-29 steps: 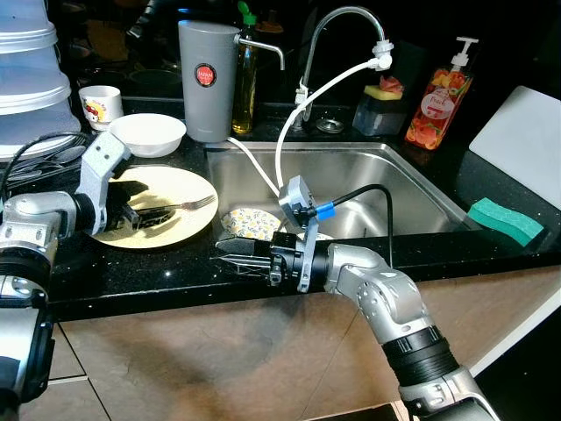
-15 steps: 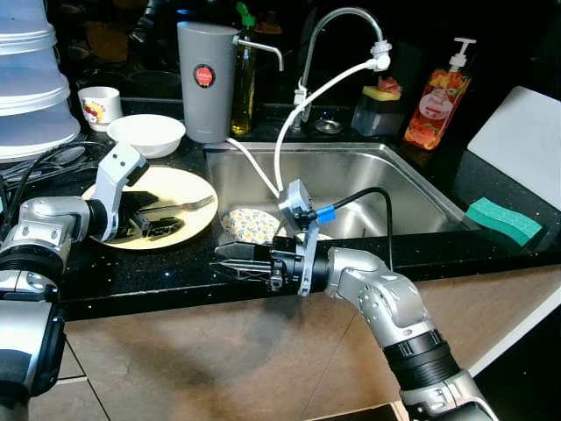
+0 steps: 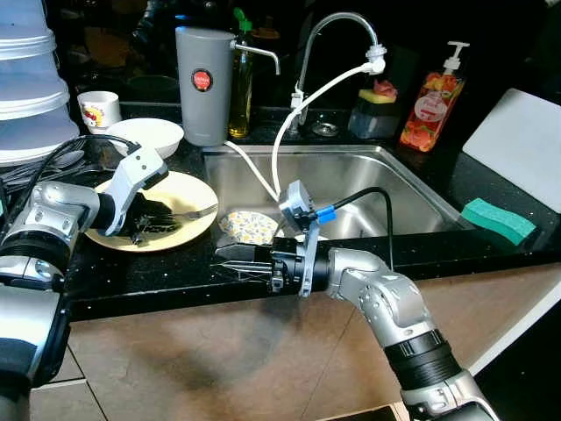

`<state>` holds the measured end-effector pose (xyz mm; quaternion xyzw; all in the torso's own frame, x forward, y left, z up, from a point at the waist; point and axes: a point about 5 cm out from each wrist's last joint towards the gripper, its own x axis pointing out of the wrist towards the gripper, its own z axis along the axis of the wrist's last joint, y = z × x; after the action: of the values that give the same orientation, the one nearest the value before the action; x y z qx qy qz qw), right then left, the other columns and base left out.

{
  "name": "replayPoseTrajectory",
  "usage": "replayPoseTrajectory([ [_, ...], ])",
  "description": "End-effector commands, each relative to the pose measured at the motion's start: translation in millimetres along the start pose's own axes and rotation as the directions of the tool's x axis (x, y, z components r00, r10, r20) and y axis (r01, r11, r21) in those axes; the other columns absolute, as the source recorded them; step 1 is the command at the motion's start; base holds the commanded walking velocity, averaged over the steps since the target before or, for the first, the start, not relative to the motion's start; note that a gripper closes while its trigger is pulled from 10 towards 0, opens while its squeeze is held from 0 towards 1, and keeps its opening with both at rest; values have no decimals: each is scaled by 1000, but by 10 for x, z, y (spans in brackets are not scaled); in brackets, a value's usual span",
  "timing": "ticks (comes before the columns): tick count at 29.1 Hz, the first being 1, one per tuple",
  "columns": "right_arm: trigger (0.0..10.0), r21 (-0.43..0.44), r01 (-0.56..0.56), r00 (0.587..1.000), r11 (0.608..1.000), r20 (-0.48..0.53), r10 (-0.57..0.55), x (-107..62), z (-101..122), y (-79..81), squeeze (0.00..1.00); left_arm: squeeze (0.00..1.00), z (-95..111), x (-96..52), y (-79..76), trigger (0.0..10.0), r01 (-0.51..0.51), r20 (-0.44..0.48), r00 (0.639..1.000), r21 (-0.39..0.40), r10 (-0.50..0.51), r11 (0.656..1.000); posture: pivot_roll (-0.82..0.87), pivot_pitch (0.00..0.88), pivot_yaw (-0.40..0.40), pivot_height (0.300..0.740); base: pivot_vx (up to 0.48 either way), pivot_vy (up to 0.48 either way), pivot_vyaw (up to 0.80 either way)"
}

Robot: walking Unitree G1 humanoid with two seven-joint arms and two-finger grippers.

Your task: Kitchen organization

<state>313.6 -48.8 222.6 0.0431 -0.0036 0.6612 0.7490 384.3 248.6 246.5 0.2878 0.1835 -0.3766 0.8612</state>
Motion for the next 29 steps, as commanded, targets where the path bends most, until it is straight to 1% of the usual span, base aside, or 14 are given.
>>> replayPoseTrajectory([
  [1, 10000, -9, -12, 1000, 1000, 2, 12, -13, 35, 19, 0, 0, -293, 35, -76, 0, 13, -155, 988, -24, -17, 1000, 85, 69, -95, 740, 0, 0, 0],
  [11, 10000, -9, -2, 1000, 1000, 5, 2, -16, 38, 7, 0, 0, -229, 33, -21, 0, -64, -124, 990, 3, 64, 998, 83, 68, -94, 740, 0, 0, 0],
  [15, 10000, -8, 2, 1000, 1000, 8, -2, -17, 45, -2, 0, 0, -103, 11, 63, 0, -169, -46, 984, 11, 169, 986, 83, 69, -95, 740, 0, 0, 0],
  [18, 10000, -8, 3, 1000, 1000, 9, -3, -18, 48, -5, 0, 0, -2, -12, 109, 0, -210, 34, 977, -31, 211, 977, 83, 68, -95, 740, 0, 0, 0],
  [19, 10000, -8, 4, 1000, 1000, 12, -4, -18, 53, -6, 0, 0, 88, -39, 146, 0, -230, 109, 965, -80, 238, 970, 83, 68, -95, 740, 0, 0, 0],
  [20, 10000, -8, 4, 1000, 1000, 20, -4, -16, 67, -5, 0, 0, 277, -112, 220, 0, -253, 253, 923, -169, 290, 953, 83, 68, -95, 740, 0, 0, 0],
  [21, 10000, -8, 4, 1000, 1000, 20, -4, -16, 67, -5, 0, 0, 277, -112, 220, 0, -253, 253, 923, -169, 290, 953, 83, 68, -95, 740, 0, 0, 0],
  [22, 10000, -6, 5, 1000, 1000, 29, -5, -17, 84, -6, 0, 0, 435, -195, 278, 0, -237, 378, 868, -253, 321, 938, 83, 68, -95, 740, 0, 0, 0],
  [23, 10000, -4, 6, 999, 1000, 36, -6, -19, 95, -8, 0, 0, 507, -240, 309, 0, -230, 431, 835, -293, 343, 928, 81, 67, -94, 740, 0, 0, 0],
  [24, 10000, -4, 6, 999, 1000, 36, -6, -19, 95, -8, 0, 0, 507, -240, 309, 0, -230, 431, 835, -293, 343, 928, 81, 67, -94, 740, 0, 0, 0],
  [26, 10000, 2, 7, 999, 1000, 54, -7, -25, 118, -12, 0, 0, 613, -312, 358, 0, -233, 492, 781, -340, 384, 911, 84, 66, -91, 740, 0, 0, 0],
  [27, 10000, 2, 7, 999, 1000, 54, -7, -25, 118, -12, 0, 0, 613, -312, 358, 0, -233, 492, 781, -340, 384, 911, 84, 66, -91, 740, 0, 0, 0],
  [28, 10000, 14, 10, 996, 1000, 89, -12, -31, 160, -15, 0, 0, 722, -378, 406, 0, -239, 538, 723, -394, 433, 888, 87, 65, -90, 740, 0, 0, 0],
  [29, 10000, 14, 10, 996, 1000, 89, -12, -31, 160, -15, 0, 0, 722, -378, 406, 0, -239, 538, 723, -394, 433, 888, 87, 65, -90, 740, 0, 0, 0],
])
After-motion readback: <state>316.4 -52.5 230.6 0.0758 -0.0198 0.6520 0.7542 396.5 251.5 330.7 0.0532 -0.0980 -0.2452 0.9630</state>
